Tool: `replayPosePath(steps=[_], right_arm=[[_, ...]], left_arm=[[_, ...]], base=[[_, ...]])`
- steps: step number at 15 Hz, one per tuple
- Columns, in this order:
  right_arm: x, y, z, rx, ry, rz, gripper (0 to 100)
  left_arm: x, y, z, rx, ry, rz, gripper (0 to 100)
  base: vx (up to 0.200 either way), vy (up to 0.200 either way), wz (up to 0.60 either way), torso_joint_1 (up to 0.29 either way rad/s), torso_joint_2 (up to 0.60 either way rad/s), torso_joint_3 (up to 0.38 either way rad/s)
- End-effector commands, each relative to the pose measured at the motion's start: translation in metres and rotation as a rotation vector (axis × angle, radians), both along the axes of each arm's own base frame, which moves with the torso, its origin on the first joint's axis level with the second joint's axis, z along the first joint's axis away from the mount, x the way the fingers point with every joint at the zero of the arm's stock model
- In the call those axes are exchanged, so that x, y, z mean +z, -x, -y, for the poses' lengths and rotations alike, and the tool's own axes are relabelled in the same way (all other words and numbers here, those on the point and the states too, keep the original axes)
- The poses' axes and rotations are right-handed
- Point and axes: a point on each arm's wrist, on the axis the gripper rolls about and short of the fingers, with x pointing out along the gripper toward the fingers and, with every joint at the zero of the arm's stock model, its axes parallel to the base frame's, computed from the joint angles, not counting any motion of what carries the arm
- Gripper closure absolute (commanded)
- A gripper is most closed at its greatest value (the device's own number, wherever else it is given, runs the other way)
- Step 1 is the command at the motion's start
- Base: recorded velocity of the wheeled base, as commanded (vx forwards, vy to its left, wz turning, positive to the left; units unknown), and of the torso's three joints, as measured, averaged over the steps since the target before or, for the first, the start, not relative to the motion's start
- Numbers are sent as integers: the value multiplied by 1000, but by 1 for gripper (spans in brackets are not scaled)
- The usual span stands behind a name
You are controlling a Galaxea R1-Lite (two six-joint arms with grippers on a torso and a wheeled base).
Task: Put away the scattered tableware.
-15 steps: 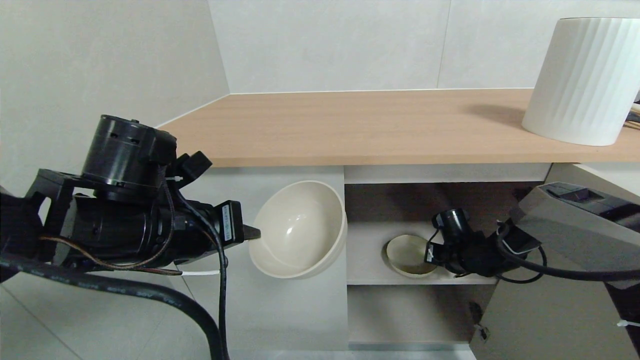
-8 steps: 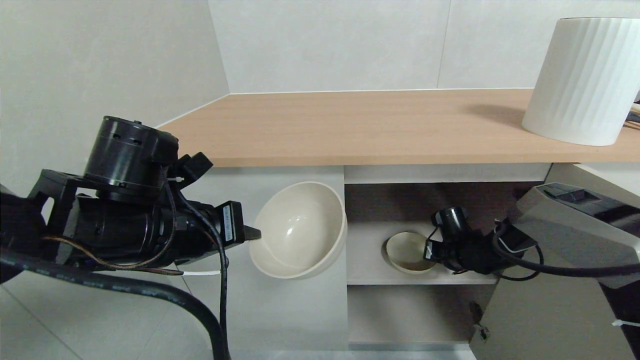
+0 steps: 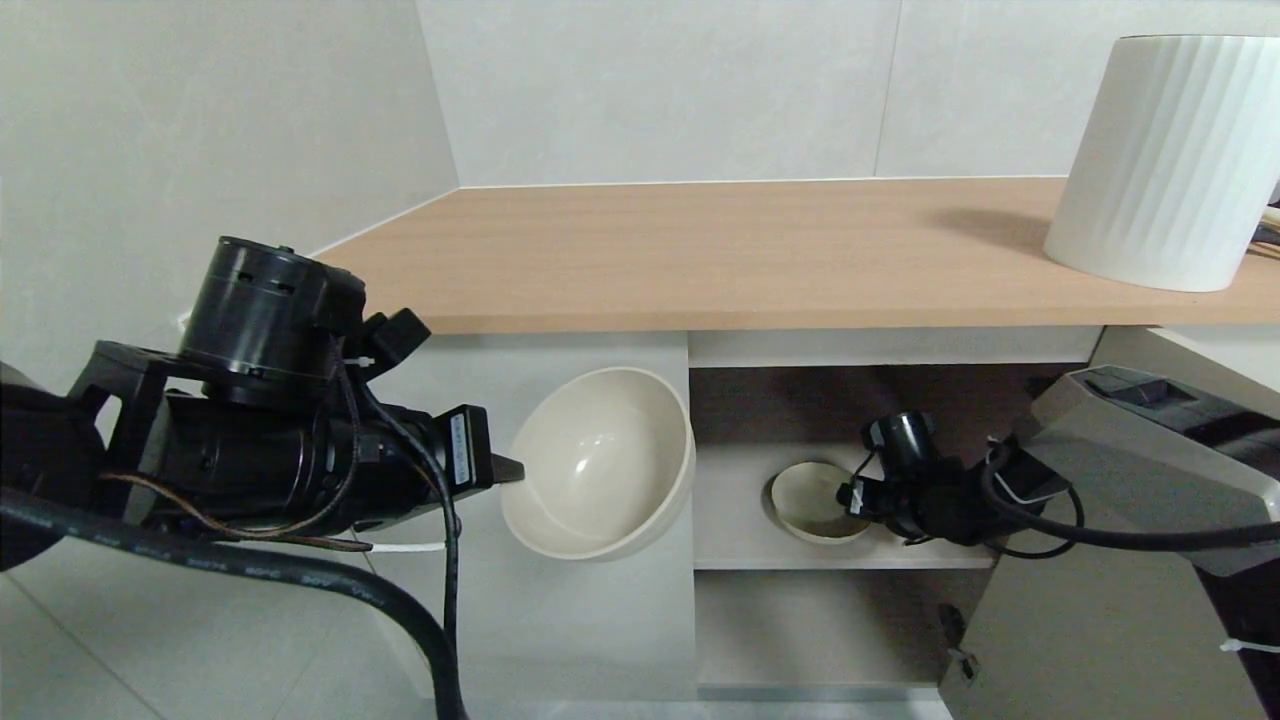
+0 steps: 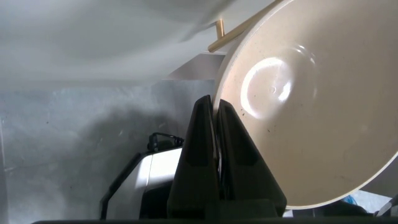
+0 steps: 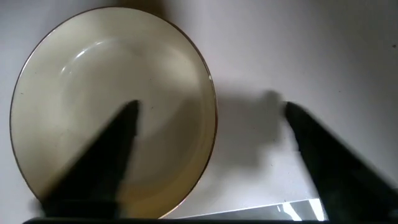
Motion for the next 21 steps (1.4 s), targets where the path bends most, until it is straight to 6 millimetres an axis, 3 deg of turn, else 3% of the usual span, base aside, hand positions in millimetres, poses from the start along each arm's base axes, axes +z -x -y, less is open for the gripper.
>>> replayPosePath(steps=[1,5,9,14,18,21], right_arm=[[2,0,0,-1,-1,4,0],[10,8,-1,7,-5,0,0],[61,58,-18,127,-36,15,0],[105,129,-52,390,-43,45,0],[125,175,-71,603,-133,42,0],[123,190,-85,680,-143,22,0]], left_arm=[[-1,0,0,0,-1,-2,100],[-7,-4,2,-6,-15,-21,100],[-50,-14,19,-44,-174,-113,100],[-104,-10,42,-58,-490,-176,100],[-108,-8,45,-86,-511,-183,100],[-109,-4,53,-122,-518,-171,100]], base=[[0,0,0,0,0,0],[0,0,0,0,0,0],[0,0,0,0,0,0],[0,0,0,0,0,0],[0,0,0,0,0,0],[0,0,0,0,0,0]])
